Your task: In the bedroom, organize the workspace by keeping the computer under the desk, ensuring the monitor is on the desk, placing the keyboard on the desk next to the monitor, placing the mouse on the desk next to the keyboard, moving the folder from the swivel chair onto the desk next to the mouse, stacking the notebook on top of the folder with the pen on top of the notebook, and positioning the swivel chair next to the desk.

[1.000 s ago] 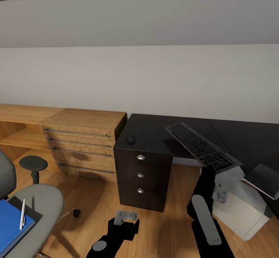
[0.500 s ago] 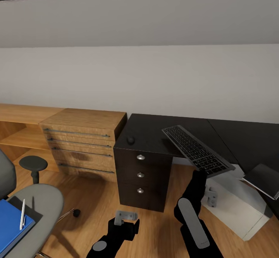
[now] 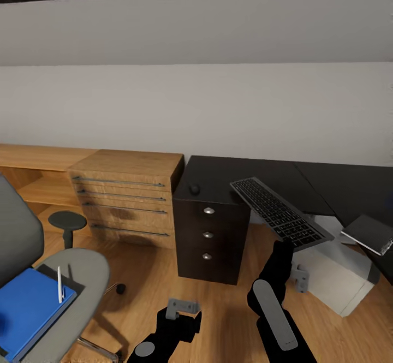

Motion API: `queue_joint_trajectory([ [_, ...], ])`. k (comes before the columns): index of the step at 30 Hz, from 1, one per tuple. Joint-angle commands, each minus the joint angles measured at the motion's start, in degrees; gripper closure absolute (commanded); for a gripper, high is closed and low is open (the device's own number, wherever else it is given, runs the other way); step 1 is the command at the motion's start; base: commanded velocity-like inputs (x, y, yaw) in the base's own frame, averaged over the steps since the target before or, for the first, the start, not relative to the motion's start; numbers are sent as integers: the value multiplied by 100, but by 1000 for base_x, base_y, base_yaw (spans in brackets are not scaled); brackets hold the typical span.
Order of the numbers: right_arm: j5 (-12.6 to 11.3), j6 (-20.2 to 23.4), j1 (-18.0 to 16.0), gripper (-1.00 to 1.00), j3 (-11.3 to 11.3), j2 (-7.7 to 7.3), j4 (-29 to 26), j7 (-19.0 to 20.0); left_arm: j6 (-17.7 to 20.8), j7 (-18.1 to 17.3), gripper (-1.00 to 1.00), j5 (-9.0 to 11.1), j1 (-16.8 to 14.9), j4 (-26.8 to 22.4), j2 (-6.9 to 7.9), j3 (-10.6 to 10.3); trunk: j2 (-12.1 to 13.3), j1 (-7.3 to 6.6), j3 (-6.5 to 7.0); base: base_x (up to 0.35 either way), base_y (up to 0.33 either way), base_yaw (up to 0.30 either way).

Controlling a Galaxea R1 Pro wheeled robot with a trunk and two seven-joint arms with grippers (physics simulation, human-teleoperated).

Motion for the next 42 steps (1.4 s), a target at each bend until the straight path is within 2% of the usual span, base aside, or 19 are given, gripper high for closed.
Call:
queue_joint_trajectory([
  [1,64,-9,-5,100,7,-1,-7,-60,17,54,-100,60,-4,-7,3,-12,-3,-3,-13,-208,262,-149],
  [8,64,-6,-5,100,-3,-9,0,-60,16,47,-100,54,-4,8,5,-5,-3,-3,-66,60,266,-153],
  [16,70,-1,-5,100,-25,-19,-6,-60,16,37,-100,60,-4,11,3,-14,-3,-3,-127,89,54,-153],
  [29,65,-9,-5,100,-34,-20,2,-60,15,28,-100,57,-4,8,3,-31,-3,-3,-227,295,101,-155],
  [33,63,5,-5,100,-37,-20,-5,-60,15,27,-100,60,-4,9,3,-37,-3,-3,-236,289,47,-39],
  [42,47,26,-5,100,25,-14,5,-68,20,19,-100,60,-4,11,3,-49,-3,-3,-237,75,9,-2],
])
